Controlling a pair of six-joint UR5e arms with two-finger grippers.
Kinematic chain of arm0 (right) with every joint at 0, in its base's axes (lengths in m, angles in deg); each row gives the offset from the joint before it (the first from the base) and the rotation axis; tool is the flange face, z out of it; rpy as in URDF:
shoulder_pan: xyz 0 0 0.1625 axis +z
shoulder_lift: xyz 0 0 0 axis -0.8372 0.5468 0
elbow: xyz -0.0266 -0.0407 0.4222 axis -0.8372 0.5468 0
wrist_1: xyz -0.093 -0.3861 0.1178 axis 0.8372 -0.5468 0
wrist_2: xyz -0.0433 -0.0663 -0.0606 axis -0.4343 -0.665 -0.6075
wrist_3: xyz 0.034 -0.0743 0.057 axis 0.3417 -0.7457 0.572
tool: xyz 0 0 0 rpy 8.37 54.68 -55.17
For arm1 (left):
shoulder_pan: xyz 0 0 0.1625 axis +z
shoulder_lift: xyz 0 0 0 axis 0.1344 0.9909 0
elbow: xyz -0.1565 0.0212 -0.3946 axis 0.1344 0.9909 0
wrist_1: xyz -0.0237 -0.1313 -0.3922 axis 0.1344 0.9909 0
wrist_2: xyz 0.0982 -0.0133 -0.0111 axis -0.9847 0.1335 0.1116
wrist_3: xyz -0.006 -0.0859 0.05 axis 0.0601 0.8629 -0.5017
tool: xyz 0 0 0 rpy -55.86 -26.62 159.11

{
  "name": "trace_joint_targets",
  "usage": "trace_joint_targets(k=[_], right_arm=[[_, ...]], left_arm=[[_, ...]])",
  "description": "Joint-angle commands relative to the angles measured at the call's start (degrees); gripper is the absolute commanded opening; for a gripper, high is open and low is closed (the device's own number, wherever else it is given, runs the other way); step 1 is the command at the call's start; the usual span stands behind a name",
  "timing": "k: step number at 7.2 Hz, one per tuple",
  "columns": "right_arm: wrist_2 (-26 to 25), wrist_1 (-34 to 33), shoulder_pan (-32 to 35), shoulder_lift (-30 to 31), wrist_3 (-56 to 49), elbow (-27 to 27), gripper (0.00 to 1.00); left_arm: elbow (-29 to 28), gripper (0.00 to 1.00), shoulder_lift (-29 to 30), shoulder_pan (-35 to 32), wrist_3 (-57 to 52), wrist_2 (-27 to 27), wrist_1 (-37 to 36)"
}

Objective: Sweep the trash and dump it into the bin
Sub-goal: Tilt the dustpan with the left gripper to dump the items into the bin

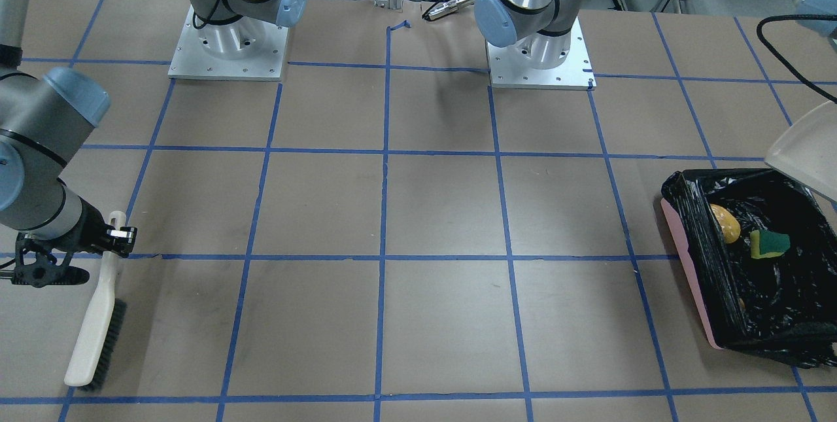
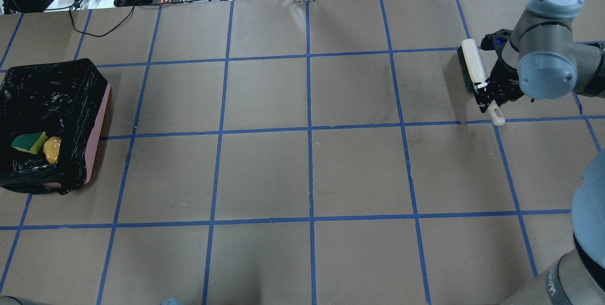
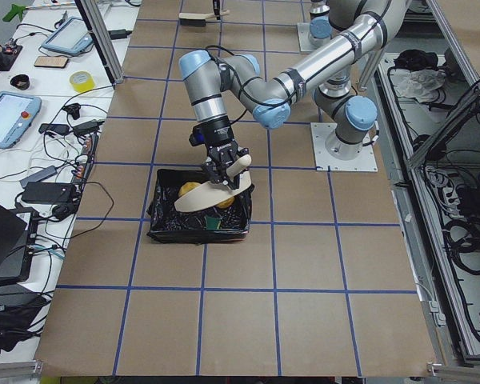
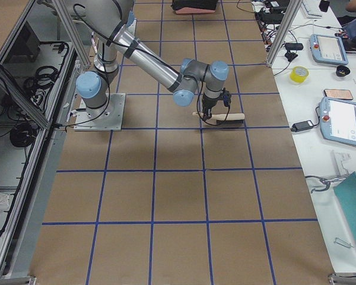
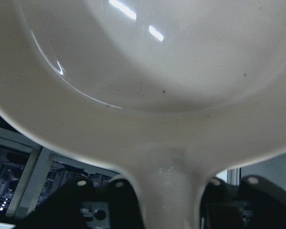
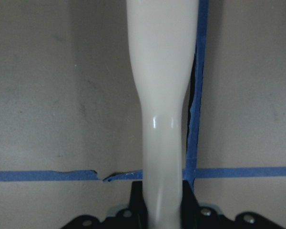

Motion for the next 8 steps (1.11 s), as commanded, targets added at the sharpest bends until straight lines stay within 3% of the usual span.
trace_joint_targets(k=[1,3,4,7,8], right_arm=[[0.0,0.0,0.0,0.0,0.5,0.1,0.64],[0.0,0.1,0.0,0.1,1.2,0.2,0.79],[-0.1,0.6,-0.2,0.1,1.8,0.2,0.81],[-1.1,2.5,-0.4,3.4,1.8,0.5,1.00],[-1.1,8.6,-0.4,7.8,1.8,0.8,1.00]], left_arm=[[-0.3,0.00,-0.4,-0.3,-0.7,8.4,0.2],[-0.5,0.00,-1.6,-2.7,-0.8,22.3,1.7],[-0.4,0.00,-1.6,-4.8,-0.8,28.1,2.1],[-0.1,0.00,0.1,-13.7,-0.9,38.7,3.5],[0.1,0.00,0.8,-14.2,-0.8,43.4,3.7]])
